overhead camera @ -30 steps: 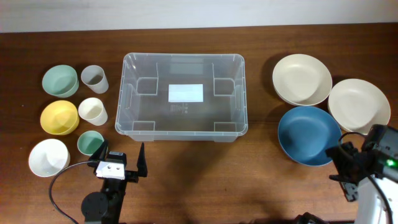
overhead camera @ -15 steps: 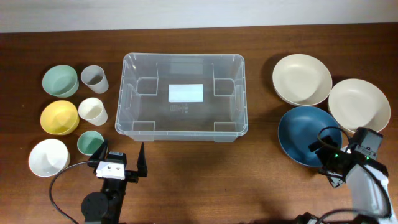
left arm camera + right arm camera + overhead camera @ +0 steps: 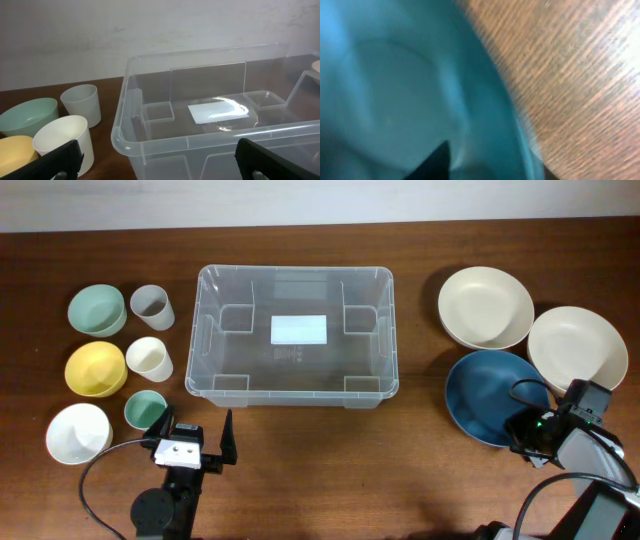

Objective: Pack container
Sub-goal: 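Grasp the blue bowl's rim with the right gripper, then lift the blue bowl and carry it over the clear container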

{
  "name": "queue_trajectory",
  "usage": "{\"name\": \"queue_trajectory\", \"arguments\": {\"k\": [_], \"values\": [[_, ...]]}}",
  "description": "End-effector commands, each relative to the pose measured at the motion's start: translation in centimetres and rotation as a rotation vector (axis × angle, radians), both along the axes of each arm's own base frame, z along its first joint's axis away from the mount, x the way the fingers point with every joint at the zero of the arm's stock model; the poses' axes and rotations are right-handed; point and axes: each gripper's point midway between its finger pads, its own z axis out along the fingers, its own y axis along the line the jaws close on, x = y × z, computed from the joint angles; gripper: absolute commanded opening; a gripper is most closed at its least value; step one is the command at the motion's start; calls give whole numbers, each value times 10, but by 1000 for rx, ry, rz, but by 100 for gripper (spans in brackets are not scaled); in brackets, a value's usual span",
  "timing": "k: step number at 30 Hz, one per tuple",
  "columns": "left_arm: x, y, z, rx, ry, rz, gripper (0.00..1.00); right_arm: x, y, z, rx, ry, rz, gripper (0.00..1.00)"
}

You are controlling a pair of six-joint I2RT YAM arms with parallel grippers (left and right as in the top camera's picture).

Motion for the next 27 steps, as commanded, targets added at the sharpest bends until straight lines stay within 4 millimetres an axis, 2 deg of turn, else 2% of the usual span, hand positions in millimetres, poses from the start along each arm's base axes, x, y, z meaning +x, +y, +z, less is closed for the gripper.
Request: {"name": "queue_trajectory", "arguments": {"k": [1, 3, 5, 10, 14, 15, 17, 20, 24, 27], "values": [[0, 1, -2, -6, 4, 6, 100, -5, 16, -9, 85, 5, 12, 21], [0, 1, -2, -6, 3, 6, 100, -3, 18, -7, 99, -2, 15, 14], [0, 1, -2, -6, 4, 6, 100, -1, 20, -3, 114, -6, 20, 4], [0, 1, -2, -6, 3, 6, 100, -1, 21, 18, 137, 21, 20, 4], [0, 1, -2, -6, 4, 6, 100, 0, 20, 50, 134, 21, 33, 4], [0, 1, -2, -6, 4, 6, 100, 1, 19, 72, 119, 6, 52, 4], [0, 1, -2, -6, 4, 6, 100, 3, 21, 99, 99, -27, 92, 4], [0, 1, -2, -6, 4, 6, 100, 9, 27, 152, 70, -127, 159, 4], [0, 1, -2, -6, 4, 6, 100, 18, 41, 229, 30, -323, 219, 4], [0, 1, -2, -6, 4, 6, 100, 25, 61, 282, -6, -480, 270, 4]]}}
